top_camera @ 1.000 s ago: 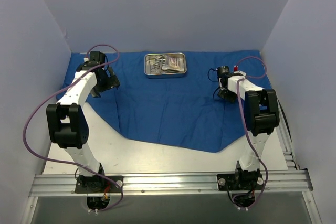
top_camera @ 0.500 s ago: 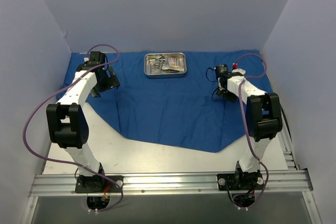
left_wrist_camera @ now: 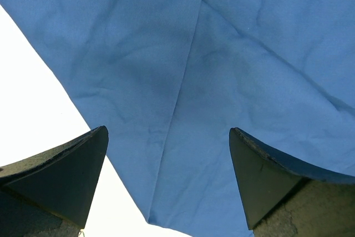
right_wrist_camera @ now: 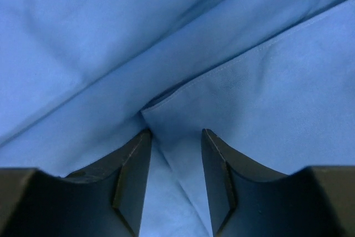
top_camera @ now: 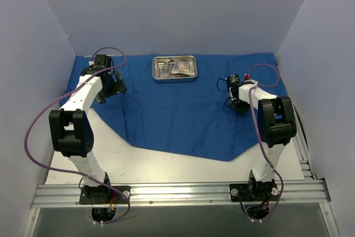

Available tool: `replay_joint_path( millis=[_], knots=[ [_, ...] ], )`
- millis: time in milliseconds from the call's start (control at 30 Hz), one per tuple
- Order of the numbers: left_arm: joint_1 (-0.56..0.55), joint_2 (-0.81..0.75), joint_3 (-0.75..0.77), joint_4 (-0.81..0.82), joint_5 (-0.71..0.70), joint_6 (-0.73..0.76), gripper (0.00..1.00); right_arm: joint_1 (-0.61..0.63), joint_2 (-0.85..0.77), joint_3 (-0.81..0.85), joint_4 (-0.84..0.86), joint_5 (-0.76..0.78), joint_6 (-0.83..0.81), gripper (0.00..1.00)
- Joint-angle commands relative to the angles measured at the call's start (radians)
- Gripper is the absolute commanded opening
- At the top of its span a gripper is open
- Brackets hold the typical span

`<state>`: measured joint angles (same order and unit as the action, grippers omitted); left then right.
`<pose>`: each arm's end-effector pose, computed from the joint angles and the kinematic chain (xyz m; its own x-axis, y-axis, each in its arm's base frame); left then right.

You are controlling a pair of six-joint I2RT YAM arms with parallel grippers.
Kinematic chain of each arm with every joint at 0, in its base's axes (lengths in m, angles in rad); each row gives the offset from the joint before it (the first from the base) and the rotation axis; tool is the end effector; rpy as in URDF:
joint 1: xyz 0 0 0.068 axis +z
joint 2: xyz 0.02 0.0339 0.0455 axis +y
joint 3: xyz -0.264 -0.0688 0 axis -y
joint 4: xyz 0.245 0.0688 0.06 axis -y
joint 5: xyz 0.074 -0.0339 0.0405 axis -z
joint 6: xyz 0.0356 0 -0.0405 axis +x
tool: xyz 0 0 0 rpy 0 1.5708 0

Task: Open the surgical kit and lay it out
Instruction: Smooth out the surgical kit at the center of the board.

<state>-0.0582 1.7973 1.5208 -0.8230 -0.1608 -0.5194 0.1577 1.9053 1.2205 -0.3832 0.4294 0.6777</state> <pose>0.3806 -0.0165 0.2644 -0.7646 -0.4462 -0.4650 -0.4547 0.8849 -0.1015 0.3832 0.0459 0.1612 -0.6394 0.4756 -0.6041 0.5857 0.8103 0.0180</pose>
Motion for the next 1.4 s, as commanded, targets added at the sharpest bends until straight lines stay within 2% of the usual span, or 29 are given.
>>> replay_joint_path(
  millis=[0,333,400,433,533,600,667,800,900,1033,1133,1167,1367],
  knots=[
    [0.000,-0.033,-0.008,0.002,-0.014,0.004,1.00,-0.017,0.024,-0.025,0.001,0.041,0.013,0.36],
    [0.000,-0.047,-0.028,0.005,-0.026,0.005,1.00,-0.030,0.064,-0.018,0.020,0.072,0.003,0.21],
    [0.000,-0.056,-0.033,0.005,-0.034,0.010,1.00,-0.030,0.064,-0.009,0.004,0.081,0.002,0.15],
    [0.000,-0.058,-0.039,0.007,-0.036,0.010,1.00,-0.030,0.061,-0.006,0.000,0.091,0.000,0.07],
    [0.000,-0.069,-0.050,0.005,-0.039,0.010,1.00,-0.032,0.025,-0.003,-0.032,0.107,0.002,0.00],
    [0.000,-0.075,-0.053,0.004,-0.039,0.010,1.00,-0.035,-0.018,-0.006,-0.069,0.130,0.011,0.00],
    [0.000,-0.078,-0.056,0.004,-0.040,0.012,0.94,-0.044,-0.054,-0.016,-0.098,0.150,0.037,0.00],
    [0.001,-0.087,-0.063,-0.001,-0.045,0.012,0.93,-0.112,-0.211,-0.078,-0.193,0.143,0.108,0.00],
    [0.000,-0.096,-0.062,-0.001,-0.049,0.010,0.93,-0.225,-0.355,-0.154,-0.258,0.100,0.181,0.00],
    [0.001,-0.110,-0.062,-0.011,-0.065,-0.001,0.92,-0.445,-0.563,-0.286,-0.296,0.005,0.223,0.00],
    [0.001,-0.131,-0.074,-0.015,-0.086,-0.007,0.92,-0.549,-0.716,-0.335,-0.335,-0.040,0.235,0.00],
    [0.001,-0.137,-0.079,-0.015,-0.091,-0.013,0.92,-0.560,-0.739,-0.334,-0.400,-0.014,0.252,0.00],
    [0.003,-0.174,-0.096,-0.051,-0.157,-0.045,0.92,-0.572,-0.813,-0.291,-0.551,0.173,0.304,0.00]
  ],
)
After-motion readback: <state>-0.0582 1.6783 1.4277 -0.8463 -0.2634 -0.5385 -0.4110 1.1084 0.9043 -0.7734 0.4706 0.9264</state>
